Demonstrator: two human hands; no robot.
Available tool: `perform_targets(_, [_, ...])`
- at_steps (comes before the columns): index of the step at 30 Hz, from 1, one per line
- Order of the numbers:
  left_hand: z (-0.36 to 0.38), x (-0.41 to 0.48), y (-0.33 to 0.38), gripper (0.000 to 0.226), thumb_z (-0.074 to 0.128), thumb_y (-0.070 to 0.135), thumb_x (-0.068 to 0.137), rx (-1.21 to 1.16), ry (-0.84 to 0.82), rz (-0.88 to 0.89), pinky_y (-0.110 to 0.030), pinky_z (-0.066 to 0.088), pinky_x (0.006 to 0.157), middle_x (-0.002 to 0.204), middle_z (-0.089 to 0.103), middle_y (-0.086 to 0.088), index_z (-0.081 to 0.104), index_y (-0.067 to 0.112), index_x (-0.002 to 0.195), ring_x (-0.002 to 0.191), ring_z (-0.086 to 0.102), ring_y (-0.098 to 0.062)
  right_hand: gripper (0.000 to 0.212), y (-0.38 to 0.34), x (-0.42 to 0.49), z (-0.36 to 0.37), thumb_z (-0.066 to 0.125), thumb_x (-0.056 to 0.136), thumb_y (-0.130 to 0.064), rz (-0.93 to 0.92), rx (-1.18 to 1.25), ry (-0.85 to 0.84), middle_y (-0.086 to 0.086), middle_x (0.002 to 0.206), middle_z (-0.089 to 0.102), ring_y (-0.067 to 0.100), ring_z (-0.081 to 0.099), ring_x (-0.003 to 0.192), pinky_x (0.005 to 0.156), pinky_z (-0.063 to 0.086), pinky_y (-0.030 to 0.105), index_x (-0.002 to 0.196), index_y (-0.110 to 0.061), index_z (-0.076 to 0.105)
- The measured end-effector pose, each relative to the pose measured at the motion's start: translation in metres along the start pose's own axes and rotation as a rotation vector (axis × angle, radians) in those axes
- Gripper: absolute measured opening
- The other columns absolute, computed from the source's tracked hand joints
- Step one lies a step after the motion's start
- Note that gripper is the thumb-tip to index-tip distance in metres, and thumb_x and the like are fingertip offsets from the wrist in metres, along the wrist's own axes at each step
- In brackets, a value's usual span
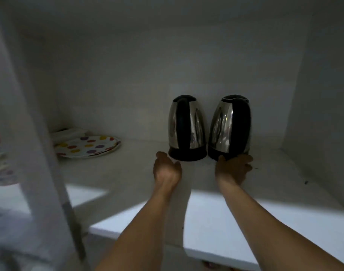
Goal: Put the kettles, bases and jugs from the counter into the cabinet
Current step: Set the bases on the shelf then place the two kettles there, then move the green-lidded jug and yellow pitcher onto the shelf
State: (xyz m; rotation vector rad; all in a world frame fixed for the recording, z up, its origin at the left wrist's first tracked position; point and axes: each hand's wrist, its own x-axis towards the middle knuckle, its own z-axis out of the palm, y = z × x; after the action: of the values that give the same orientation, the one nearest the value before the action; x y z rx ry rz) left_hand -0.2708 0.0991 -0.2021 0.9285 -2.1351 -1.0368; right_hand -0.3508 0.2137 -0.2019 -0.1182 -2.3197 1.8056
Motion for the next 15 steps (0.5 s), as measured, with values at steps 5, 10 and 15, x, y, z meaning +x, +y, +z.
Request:
perform_targets(5, [-0.119,-0.105,-0.031,0.036,0.056,0.022,0.094,0.062,0.209,0.029,-0.034,0.042,0.098,0.130,0.056,-0.016,0.052,0.006,0.125,0.122,0.053,-0.032,0.033,-0.025,-0.157,-0.010,0.057,0.094,-0.026,-0.343,0.036,-0.117,0.024,0.130,0.049,0.044,0.055,0.114,0.091,0.044,0.044,0.120,-0.005,0.051])
perform_targets(10, [-0.283,-0.240,-0.110,0.036,0.056,0.024,0.091,0.204,0.467,-0.045,-0.038,0.043,0.097,0.126,0.057,-0.018,0.054,0.006,0.122,0.120,0.053,-0.035,0.025,-0.044,-0.358,-0.031,0.051,0.096,-0.031,-0.451,0.075,-0.415,0.018,0.128,0.053,0.039,0.054,0.117,0.090,0.043,0.040,0.111,-0.012,0.056])
perform_targets(15, [-0.468,-0.396,-0.191,0.037,0.054,0.021,0.092,0.382,0.768,-0.296,-0.038,0.045,0.093,0.128,0.057,-0.016,0.055,0.005,0.126,0.118,0.054,-0.033,0.028,-0.059,-0.570,-0.047,0.047,0.098,-0.028,-0.571,0.111,-0.787,0.022,0.126,0.055,0.039,0.054,0.116,0.090,0.042,0.041,0.115,-0.007,0.057])
